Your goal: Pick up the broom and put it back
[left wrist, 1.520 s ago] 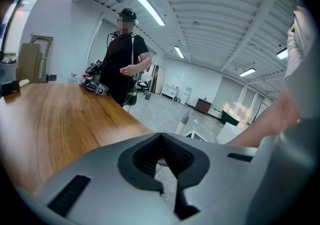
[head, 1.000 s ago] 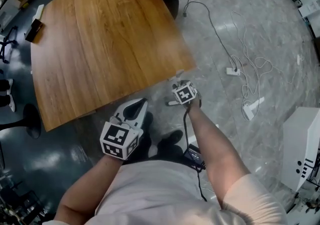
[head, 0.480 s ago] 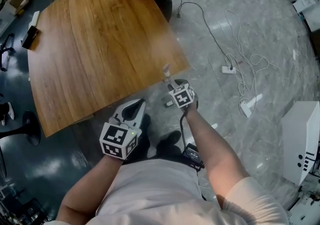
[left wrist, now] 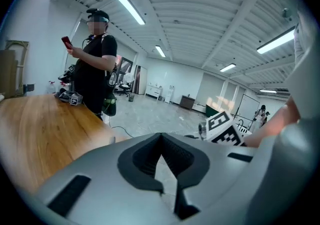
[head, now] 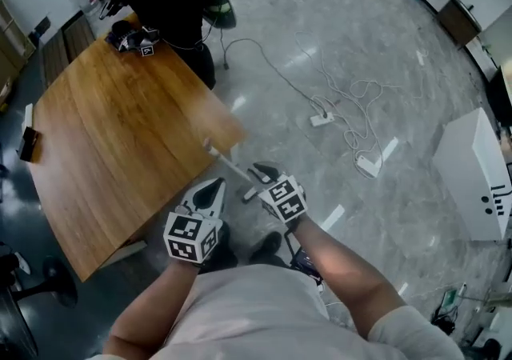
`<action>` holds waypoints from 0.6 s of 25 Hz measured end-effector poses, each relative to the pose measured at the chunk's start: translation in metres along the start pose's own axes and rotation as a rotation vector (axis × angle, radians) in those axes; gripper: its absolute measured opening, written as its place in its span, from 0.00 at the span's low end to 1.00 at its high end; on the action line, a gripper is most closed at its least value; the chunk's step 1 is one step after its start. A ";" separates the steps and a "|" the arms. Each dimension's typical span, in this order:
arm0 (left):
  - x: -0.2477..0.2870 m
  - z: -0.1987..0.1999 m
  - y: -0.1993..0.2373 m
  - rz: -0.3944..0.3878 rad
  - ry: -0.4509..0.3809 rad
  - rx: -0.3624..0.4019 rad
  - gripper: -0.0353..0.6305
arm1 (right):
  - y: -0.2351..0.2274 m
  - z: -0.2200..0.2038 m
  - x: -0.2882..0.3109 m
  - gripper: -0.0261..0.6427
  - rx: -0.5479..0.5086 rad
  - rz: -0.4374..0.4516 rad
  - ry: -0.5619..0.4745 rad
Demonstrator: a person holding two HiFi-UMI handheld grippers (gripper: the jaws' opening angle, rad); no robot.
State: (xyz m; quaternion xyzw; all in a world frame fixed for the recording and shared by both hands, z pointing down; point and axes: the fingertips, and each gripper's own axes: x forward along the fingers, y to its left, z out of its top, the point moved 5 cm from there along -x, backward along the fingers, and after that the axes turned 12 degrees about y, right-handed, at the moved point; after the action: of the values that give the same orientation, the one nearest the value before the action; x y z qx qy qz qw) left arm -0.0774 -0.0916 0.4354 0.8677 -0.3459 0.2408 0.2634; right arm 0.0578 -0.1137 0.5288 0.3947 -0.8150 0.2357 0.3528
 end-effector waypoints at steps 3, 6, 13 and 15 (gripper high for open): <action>0.006 0.018 -0.032 -0.054 -0.011 0.053 0.06 | 0.002 0.015 -0.070 0.09 0.033 -0.052 -0.127; 0.014 0.040 -0.065 -0.123 -0.035 0.098 0.06 | 0.002 0.026 -0.133 0.04 0.070 -0.095 -0.238; 0.019 0.082 -0.140 -0.254 -0.067 0.222 0.06 | 0.001 0.032 -0.247 0.04 0.156 -0.208 -0.428; 0.020 0.089 -0.152 -0.287 -0.071 0.254 0.06 | 0.001 0.028 -0.260 0.04 0.175 -0.241 -0.452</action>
State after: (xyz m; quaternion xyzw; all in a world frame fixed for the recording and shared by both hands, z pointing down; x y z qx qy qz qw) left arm 0.0668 -0.0613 0.3369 0.9424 -0.1943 0.2119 0.1713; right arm 0.1607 -0.0079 0.3126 0.5606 -0.7966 0.1673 0.1522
